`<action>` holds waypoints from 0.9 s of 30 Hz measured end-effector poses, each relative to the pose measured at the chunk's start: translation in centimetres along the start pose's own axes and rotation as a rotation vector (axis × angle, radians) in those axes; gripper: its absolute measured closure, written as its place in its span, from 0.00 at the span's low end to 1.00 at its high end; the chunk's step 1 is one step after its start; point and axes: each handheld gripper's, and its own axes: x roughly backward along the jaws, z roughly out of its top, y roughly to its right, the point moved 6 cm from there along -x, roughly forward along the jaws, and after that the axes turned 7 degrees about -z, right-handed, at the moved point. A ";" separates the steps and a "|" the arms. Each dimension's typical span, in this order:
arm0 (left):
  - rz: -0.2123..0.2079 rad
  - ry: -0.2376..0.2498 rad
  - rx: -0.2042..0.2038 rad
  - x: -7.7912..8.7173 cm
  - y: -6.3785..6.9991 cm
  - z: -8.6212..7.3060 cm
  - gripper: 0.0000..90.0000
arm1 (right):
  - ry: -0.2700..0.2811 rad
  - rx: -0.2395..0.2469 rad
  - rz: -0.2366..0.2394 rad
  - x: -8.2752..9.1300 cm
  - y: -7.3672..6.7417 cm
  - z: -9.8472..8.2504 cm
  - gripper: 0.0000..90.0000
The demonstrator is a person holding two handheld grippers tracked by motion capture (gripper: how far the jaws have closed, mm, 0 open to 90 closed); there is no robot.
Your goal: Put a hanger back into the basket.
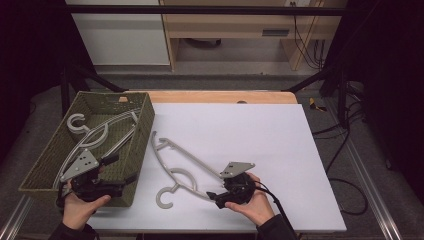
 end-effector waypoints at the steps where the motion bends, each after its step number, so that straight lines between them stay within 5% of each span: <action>1: 0.001 -0.002 -0.004 0.0 0.0 0.0 0.11 | -0.003 0.002 0.008 -0.3 -0.1 0.0 0.30; 13: 0.006 0.002 -0.008 0.1 0.0 0.1 0.11 | -0.149 0.031 0.061 -3.8 -1.7 -1.8 0.62; 18: 0.008 0.003 -0.005 0.2 0.0 0.1 0.11 | -0.169 0.023 0.076 -4.3 -1.8 -2.0 0.75; 27: 0.009 -0.003 -0.006 0.1 -0.1 0.0 0.12 | -0.177 0.029 0.088 -4.7 -1.9 -2.2 0.83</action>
